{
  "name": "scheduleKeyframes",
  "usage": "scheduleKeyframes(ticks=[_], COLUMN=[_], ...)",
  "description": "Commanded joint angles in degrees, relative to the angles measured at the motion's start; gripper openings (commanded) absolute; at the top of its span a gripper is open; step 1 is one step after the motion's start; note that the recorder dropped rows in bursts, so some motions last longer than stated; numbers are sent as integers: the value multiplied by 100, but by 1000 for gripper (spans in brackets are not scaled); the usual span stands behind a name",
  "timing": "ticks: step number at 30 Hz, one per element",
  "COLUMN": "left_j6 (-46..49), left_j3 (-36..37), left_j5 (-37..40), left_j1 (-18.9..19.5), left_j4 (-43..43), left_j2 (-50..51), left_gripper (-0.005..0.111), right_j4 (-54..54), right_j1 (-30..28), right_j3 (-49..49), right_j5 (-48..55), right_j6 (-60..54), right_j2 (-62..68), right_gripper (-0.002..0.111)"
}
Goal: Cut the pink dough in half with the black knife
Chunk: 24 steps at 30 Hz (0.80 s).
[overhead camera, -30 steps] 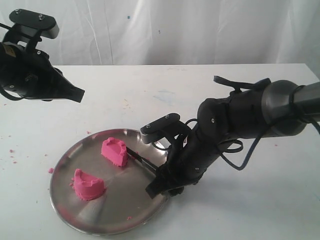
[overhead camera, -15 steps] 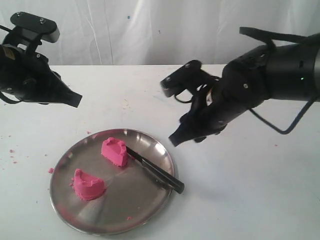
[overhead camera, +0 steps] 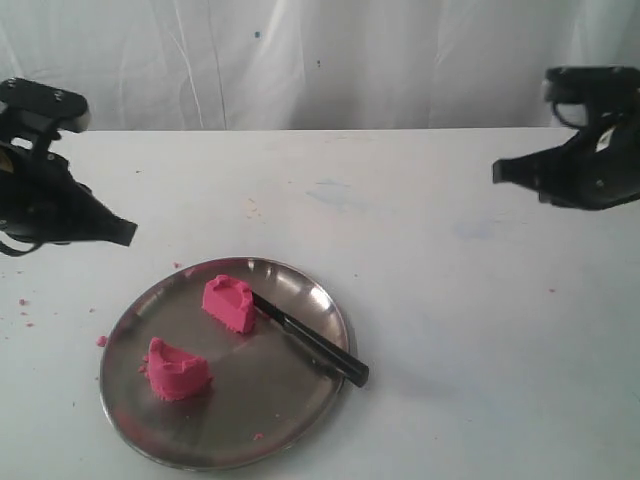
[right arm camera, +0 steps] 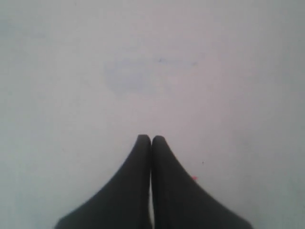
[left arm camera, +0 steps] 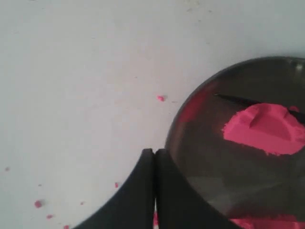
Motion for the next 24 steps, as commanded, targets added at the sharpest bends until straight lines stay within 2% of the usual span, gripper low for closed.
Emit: scheduleKeyframes(ticks=[1, 5, 8, 10, 14, 19, 24], left_j6=[-419, -729, -1066, -1236, -1233, -815, -670], left_j3=[52, 579, 1235, 1709, 2526, 2913, 2968], left_j5=[-24, -537, -1155, -1656, -2649, -2452, -1335], left_j1=[568, 1180, 1557, 1681, 1666, 1666, 1666], left_j4=[-6, -6, -6, -16, -16, -16, -16], left_j2=[-487, -1196, -1917, -2435, -3754, -5367, -6141], left_gripper=[0, 0, 0, 0, 0, 0, 0], right_j4=[221, 200, 200, 200, 149, 149, 149], right_j1=[-147, -147, -147, -147, -147, 40, 420], right_j3=[419, 900, 1137, 1270, 1581, 2028, 2753], right_j5=[-933, -1669, -1715, -1831, -2110, -1596, -1836], right_j6=[-10, -626, -683, -683, -1025, -1067, -1278], right_j2=[-1283, -2543, -3244, -3658, -4902, -5993, -7025], right_gripper=[0, 0, 0, 0, 0, 0, 0])
